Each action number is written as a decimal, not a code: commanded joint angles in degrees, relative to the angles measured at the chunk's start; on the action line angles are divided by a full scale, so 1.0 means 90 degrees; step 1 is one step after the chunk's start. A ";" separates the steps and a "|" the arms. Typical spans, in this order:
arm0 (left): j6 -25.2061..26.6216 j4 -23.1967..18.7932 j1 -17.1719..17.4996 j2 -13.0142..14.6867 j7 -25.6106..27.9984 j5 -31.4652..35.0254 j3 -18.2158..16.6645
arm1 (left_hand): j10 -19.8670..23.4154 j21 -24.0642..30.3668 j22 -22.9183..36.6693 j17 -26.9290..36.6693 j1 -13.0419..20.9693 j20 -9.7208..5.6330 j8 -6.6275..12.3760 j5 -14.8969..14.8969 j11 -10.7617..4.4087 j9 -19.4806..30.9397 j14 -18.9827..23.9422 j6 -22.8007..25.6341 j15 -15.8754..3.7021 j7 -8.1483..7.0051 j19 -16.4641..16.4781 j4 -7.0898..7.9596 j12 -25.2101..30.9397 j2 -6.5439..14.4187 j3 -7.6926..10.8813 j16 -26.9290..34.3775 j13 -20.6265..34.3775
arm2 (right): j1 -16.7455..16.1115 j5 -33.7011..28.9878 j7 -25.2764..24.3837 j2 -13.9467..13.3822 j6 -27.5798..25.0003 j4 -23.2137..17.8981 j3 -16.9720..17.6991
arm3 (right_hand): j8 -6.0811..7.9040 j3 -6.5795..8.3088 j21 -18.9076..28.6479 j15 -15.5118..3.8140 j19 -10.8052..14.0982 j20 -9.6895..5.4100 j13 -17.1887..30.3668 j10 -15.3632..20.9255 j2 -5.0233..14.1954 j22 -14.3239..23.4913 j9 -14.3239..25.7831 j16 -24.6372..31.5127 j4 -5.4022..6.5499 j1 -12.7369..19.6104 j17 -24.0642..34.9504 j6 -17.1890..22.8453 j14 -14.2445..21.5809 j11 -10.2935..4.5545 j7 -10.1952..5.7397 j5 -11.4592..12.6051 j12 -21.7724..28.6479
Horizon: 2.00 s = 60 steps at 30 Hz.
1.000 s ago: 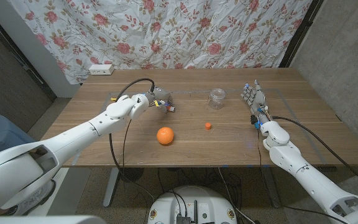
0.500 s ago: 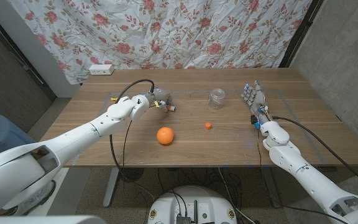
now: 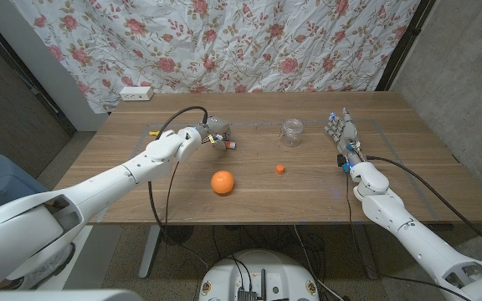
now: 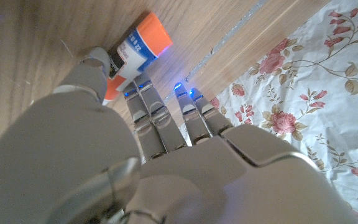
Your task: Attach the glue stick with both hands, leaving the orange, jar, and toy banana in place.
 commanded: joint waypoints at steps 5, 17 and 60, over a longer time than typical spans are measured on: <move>0.0087 -0.0017 0.0024 0.0056 0.0312 0.0003 -0.0011 | 0.0430 0.0040 0.0015 0.0021 0.0186 -0.0182 0.0071 0.0034 -0.0028 0.0050 0.0210 0.0717 -0.0688 0.0107 0.0179 0.0003 0.0111 0.0150 -0.0047 0.0006 0.0055 | 0.0044 -0.0066 -0.0057 -0.0031 -0.0077 -0.0040 -0.0028 | 0.0031 0.0054 0.0035 -0.0002 0.0032 -0.0038 0.0021 0.0055 0.0219 0.0020 0.0021 0.0044 0.0026 -0.0004 0.0014 0.0053 0.0090 -0.0003 -0.0001 0.0017 0.0022; 0.0201 -0.0452 0.0174 0.0284 0.0251 -0.0028 -0.0203 | 0.0657 0.0015 0.0017 0.0026 0.0289 -0.0188 0.0096 0.0028 -0.0032 0.0057 0.0304 0.1013 -0.0854 0.0085 0.0185 -0.0008 0.0115 0.0224 -0.0086 -0.0004 0.0057 | -0.0163 -0.0148 -0.0178 -0.0304 -0.0250 -0.0516 0.0025 | 0.0024 0.0075 0.0033 -0.0009 0.0030 -0.0041 0.0021 0.0058 0.0220 0.0019 0.0021 0.0045 0.0027 -0.0011 0.0006 0.0058 0.0089 -0.0005 0.0001 0.0019 0.0020; -0.0084 -0.1111 0.0766 0.0676 0.0763 -0.0820 -0.1124 | 0.0830 -0.0025 0.0018 0.0030 0.0348 -0.0365 -0.0016 0.0023 -0.0035 0.0060 0.0274 0.1144 -0.0960 -0.0014 0.0058 0.0015 0.0032 0.0334 -0.0203 -0.0048 0.0053 | -0.1168 -0.2099 -0.1326 -0.1694 -0.1292 -0.2837 -0.0037 | -0.0037 0.0235 0.0032 -0.0044 0.0040 0.0015 0.0032 0.0218 -0.0041 0.0018 0.0018 -0.0008 -0.0418 0.0400 -0.0134 -0.0066 0.0031 -0.0121 -0.0521 -0.0015 0.0055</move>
